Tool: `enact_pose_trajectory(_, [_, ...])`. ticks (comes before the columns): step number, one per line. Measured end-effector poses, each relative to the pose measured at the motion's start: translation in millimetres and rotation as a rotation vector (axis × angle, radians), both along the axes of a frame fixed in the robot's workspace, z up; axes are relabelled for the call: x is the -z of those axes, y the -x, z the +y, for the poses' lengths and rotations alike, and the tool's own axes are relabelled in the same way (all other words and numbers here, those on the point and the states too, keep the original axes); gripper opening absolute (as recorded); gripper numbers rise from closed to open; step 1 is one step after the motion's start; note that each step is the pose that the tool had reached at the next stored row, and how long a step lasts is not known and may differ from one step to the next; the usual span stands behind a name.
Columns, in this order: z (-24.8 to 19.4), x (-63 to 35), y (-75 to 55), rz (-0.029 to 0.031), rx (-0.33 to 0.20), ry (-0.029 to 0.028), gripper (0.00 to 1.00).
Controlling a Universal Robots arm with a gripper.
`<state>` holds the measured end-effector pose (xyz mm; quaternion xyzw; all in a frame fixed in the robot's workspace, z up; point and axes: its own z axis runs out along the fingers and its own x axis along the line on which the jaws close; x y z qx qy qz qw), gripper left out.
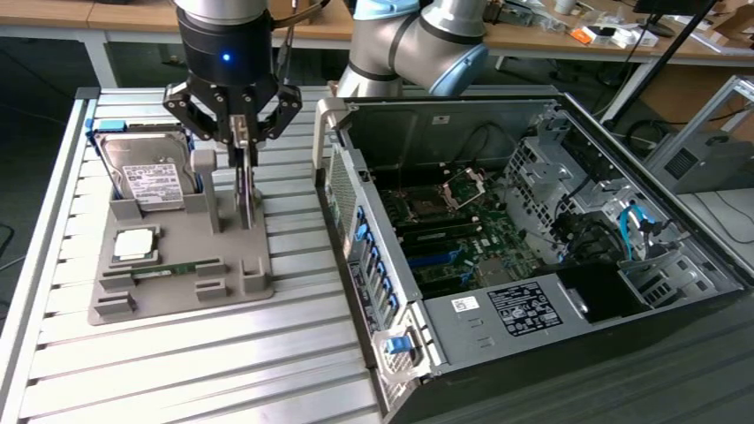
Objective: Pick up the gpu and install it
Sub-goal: 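Pick up the gpu and move the gpu toward the slot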
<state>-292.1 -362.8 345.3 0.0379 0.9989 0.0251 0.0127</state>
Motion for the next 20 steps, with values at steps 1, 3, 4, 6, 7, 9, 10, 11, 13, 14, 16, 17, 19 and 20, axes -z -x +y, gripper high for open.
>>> enact_pose_trajectory(1, [0.0,-0.9,0.0,0.0003,0.000,0.0001,0.27])
enact_pose_trajectory(3, [0.0,-2.1,0.0,0.0001,0.000,-0.0003,0.27])
enact_pose_trajectory(4, [0.0,-2.7,0.0,0.0000,0.000,-0.0005,0.27])
enact_pose_trajectory(6, [0.0,-3.5,0.0,-0.0001,0.000,-0.0008,0.27])
enact_pose_trajectory(7, [0.0,-3.9,0.0,0.0000,0.000,-0.0010,0.27])
enact_pose_trajectory(9, [0.0,-5.1,0.0,0.0001,0.000,-0.0017,0.27])
enact_pose_trajectory(10, [0.0,-6.0,0.0,0.0002,0.000,-0.0020,0.27])
enact_pose_trajectory(11, [0.0,-7.2,0.0,0.0001,0.000,-0.0026,0.27])
enact_pose_trajectory(13, [0.0,-9.0,0.0,0.0001,0.000,-0.0029,0.27])
enact_pose_trajectory(14, [0.0,-10.1,0.0,0.0001,0.000,-0.0031,0.27])
enact_pose_trajectory(16, [0.0,-12.2,0.0,0.0001,0.000,-0.0036,0.27])
enact_pose_trajectory(17, [0.0,-13.3,0.0,0.0001,0.000,-0.0039,0.27])
enact_pose_trajectory(19, [0.0,-15.5,0.0,0.0001,0.000,-0.0043,0.27])
enact_pose_trajectory(20, [0.0,-16.5,0.0,0.0001,0.000,-0.0045,0.27])
